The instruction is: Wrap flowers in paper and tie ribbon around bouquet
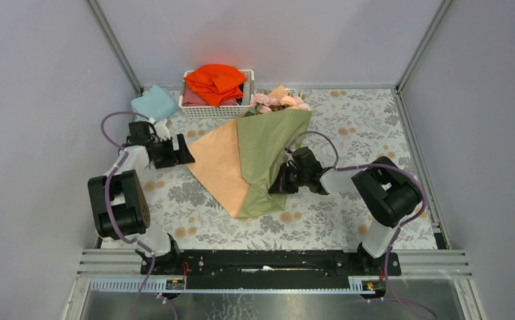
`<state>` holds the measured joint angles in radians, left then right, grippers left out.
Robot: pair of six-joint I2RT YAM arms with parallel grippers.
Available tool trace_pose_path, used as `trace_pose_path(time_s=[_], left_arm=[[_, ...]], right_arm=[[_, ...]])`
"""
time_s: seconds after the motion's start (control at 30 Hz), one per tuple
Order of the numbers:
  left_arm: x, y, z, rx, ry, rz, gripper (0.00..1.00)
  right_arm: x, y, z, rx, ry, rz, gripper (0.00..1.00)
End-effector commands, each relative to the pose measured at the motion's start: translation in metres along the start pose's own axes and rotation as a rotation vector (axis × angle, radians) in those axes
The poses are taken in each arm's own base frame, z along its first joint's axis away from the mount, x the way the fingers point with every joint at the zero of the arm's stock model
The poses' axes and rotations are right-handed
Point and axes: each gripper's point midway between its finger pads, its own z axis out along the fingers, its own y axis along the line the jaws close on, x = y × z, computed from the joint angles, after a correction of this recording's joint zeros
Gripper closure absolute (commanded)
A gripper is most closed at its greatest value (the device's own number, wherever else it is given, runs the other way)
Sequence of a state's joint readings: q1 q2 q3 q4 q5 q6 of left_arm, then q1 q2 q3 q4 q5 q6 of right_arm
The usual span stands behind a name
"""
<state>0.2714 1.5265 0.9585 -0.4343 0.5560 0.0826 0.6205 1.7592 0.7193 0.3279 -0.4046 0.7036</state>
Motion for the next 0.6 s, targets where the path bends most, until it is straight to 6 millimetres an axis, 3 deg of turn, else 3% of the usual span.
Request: trace_pose_path(time_s=[0.0,0.13,0.27,0.4,0.43,0.47,0.5,0.53,0.57], left_arm=[[0.0,0.002,0.029,0.041,-0.016,-0.184,0.01],[0.013,0.017,0.053,0.022,0.024,-0.217,0.02],[0.023,-0.002,0.067,0.136,0.064,-0.215,0.15],[0.017,-0.042,0.058,0.314,0.058,-0.145,0.43],[0.013,-0.05,0.054,0.341,0.046,-0.128,0.6],[0.008,-0.055,0.049,0.357,0.033,-0.114,0.71],[0.002,-0.059,0.043,0.363,0.018,-0.097,0.93],[-0.004,-0.063,0.036,0.368,0.006,-0.083,1.0],[-0.011,-0.068,0.028,0.377,-0.013,-0.063,1.0]], right_arm=[[0.029,-0.044,0.007,0.168,0.078,-0.007,0.97],[0.029,-0.043,0.007,0.159,0.081,-0.008,0.97],[0.03,-0.043,0.007,0.163,0.089,-0.012,0.97],[0.031,-0.044,0.007,0.164,0.092,-0.01,0.97],[0.031,-0.044,0.007,0.163,0.093,-0.01,0.97],[0.032,-0.044,0.008,0.162,0.094,-0.011,0.97],[0.032,-0.044,0.007,0.162,0.095,-0.01,0.97],[0.032,-0.044,0.007,0.159,0.095,-0.011,0.98],[0.032,-0.044,0.007,0.159,0.095,-0.013,0.98]])
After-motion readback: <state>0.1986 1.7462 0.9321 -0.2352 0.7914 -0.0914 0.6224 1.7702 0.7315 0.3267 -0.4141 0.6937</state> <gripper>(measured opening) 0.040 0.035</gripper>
